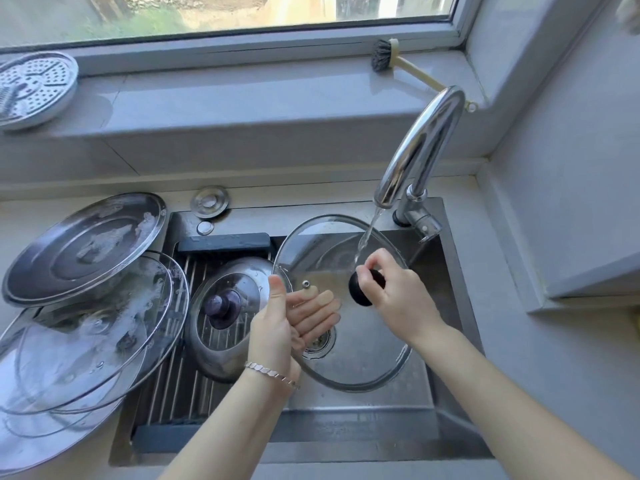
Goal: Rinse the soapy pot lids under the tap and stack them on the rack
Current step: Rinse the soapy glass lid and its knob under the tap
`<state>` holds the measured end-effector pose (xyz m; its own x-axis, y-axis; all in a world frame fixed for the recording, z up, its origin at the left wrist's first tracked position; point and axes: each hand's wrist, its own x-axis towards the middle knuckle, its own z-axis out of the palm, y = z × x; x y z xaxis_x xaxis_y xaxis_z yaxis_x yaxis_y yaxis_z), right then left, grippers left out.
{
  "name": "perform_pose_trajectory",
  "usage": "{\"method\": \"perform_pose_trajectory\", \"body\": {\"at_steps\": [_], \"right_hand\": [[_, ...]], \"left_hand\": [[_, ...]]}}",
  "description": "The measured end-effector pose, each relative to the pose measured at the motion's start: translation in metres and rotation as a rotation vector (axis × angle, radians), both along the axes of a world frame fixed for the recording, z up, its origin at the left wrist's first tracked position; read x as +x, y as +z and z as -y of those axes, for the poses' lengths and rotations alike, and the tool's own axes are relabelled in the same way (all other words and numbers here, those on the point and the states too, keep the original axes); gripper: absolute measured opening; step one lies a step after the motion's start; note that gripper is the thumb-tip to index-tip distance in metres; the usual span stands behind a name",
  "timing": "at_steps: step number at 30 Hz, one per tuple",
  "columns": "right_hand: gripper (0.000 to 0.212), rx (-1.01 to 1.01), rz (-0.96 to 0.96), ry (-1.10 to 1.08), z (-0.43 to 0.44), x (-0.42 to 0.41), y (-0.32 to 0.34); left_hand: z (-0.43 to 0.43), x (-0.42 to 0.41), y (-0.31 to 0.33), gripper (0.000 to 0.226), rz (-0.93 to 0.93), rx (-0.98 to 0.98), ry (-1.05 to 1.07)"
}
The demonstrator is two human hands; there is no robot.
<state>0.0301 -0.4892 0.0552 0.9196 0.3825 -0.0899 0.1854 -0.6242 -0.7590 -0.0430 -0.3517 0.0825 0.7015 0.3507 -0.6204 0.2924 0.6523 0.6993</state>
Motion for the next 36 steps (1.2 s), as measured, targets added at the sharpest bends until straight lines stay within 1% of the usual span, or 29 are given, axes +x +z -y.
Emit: {"method": "perform_pose_trajectory", "body": {"at_steps": [2,3,4,6,9,14,16,19,20,21,22,23,25,26,27,28,30,31,33,36], "right_hand": [[0.035,0.185,-0.161,-0.223,-0.008,0.007,-0.001],[0.04,0.253,-0.261,-0.306,-0.012,0.011,-0.001],[0.042,0.288,-0.342,-0.341,-0.015,0.012,0.0],[0.041,0.32,-0.404,-0.295,-0.018,0.01,0.004],[0.035,0.377,-0.375,-0.207,-0.021,0.007,0.01],[0.031,0.47,-0.421,-0.239,-0.026,0.012,0.004],[0.024,0.561,-0.492,-0.224,-0.026,0.008,-0.003],[0.008,0.616,-0.656,-0.132,-0.017,0.007,-0.004],[0.006,0.636,-0.723,-0.088,-0.012,0.008,-0.003],[0.01,0.643,-0.746,-0.061,-0.005,0.009,-0.006],[0.014,0.627,-0.715,-0.07,0.001,0.01,-0.007],[0.013,0.573,-0.616,-0.133,0.007,0.01,-0.011],[0.004,0.366,-0.351,-0.371,0.019,0.012,-0.026],[0.006,0.282,-0.284,-0.472,0.023,0.013,-0.032],[0.009,0.269,-0.292,-0.532,0.026,0.014,-0.036],[0.01,0.319,-0.354,-0.576,0.028,0.015,-0.038],[0.014,0.486,-0.512,-0.667,0.033,0.018,-0.037],[0.016,0.504,-0.52,-0.71,0.037,0.02,-0.035],[0.021,0.418,-0.43,-0.75,0.046,0.022,-0.03],[0.02,0.347,-0.282,-0.767,0.055,0.025,-0.019]], "left_hand": [[-0.001,-0.001,0.0,0.058,0.003,0.0,0.023],[-0.003,-0.001,-0.001,0.058,0.005,-0.005,0.028],[-0.006,-0.001,-0.001,0.058,0.005,-0.013,0.032],[-0.012,-0.001,-0.001,0.058,-0.001,-0.026,0.053],[-0.018,-0.002,-0.002,0.058,-0.001,-0.016,0.091],[-0.017,-0.001,-0.003,0.057,-0.003,-0.023,0.118],[-0.019,0.0,-0.004,0.057,-0.015,-0.009,0.131],[-0.024,-0.002,-0.005,0.058,-0.015,0.003,0.121],[-0.024,-0.002,-0.005,0.058,-0.013,0.001,0.117],[-0.024,-0.002,-0.006,0.058,-0.009,-0.004,0.112],[-0.024,-0.001,-0.006,0.057,-0.005,-0.012,0.106],[-0.024,0.0,-0.007,0.058,-0.002,-0.021,0.101],[-0.022,0.005,-0.009,0.058,0.001,-0.055,0.091],[-0.021,0.008,-0.01,0.059,-0.001,-0.083,0.083],[-0.019,0.01,-0.012,0.059,-0.006,-0.112,0.073],[-0.017,0.012,-0.014,0.059,-0.01,-0.142,0.06],[-0.011,0.016,-0.018,0.059,-0.022,-0.196,0.033],[-0.007,0.017,-0.022,0.059,-0.033,-0.222,0.024],[0.0,0.019,-0.032,0.056,-0.078,-0.251,0.002],[0.011,0.02,-0.048,0.048,-0.22,-0.196,-0.055]]}}
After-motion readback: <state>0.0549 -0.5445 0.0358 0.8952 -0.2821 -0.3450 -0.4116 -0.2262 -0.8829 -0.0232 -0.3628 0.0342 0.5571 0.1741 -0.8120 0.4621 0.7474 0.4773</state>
